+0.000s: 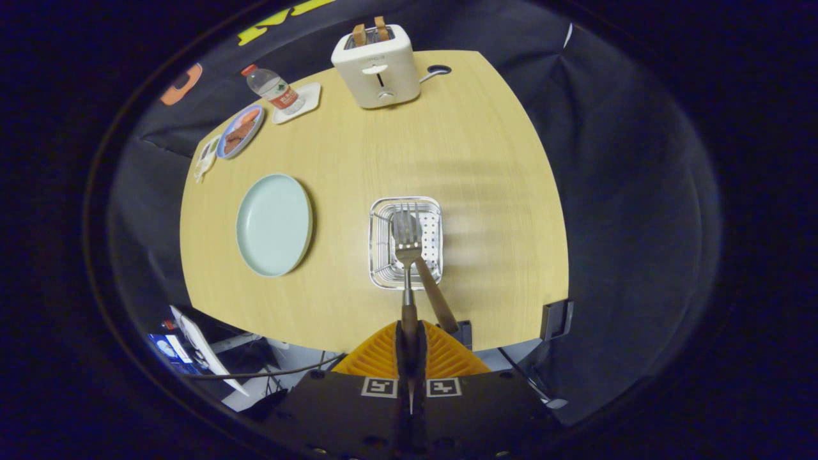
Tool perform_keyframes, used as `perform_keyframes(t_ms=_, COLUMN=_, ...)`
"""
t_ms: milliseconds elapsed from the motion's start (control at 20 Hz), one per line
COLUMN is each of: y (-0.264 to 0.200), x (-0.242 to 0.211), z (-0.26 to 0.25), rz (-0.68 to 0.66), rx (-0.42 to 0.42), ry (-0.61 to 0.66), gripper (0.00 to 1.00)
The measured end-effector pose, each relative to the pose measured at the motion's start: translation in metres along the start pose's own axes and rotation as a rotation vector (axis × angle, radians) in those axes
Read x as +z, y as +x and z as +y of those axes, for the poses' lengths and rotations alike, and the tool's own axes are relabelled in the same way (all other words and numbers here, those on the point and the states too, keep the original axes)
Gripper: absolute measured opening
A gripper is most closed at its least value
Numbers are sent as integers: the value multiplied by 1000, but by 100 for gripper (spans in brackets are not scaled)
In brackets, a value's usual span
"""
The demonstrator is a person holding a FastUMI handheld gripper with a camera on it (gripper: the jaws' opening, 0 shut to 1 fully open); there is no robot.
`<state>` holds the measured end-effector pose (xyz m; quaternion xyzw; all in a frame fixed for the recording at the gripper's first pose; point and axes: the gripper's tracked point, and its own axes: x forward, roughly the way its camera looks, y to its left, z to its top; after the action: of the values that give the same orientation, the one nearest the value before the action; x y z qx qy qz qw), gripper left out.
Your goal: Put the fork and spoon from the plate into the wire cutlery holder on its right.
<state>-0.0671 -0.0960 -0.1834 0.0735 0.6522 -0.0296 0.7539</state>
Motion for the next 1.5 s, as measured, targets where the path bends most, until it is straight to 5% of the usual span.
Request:
perform_keyframes(t_ms=400, y=6, x=4, z=8, rz=7, rx=28, ry=19, gripper=12)
perform_keyframes(t_ms=650, y=-4, x=20, z=20, rz=-89, rx=50, ry=0, gripper=53)
perform_keyframes(t_ms=750, y=-13, x=35, z=29, rz=-176, rx=45, ry=-39, gripper=72)
perform_keyframes(t_ms=1000, y=-62, x=82, z=72, rz=-524, rx=58, ry=-171, gripper=96)
perform_keyframes(t_ms=1500, y=-209, x=103, z=126, rz=-1162, rx=71, ry=-200, gripper=97)
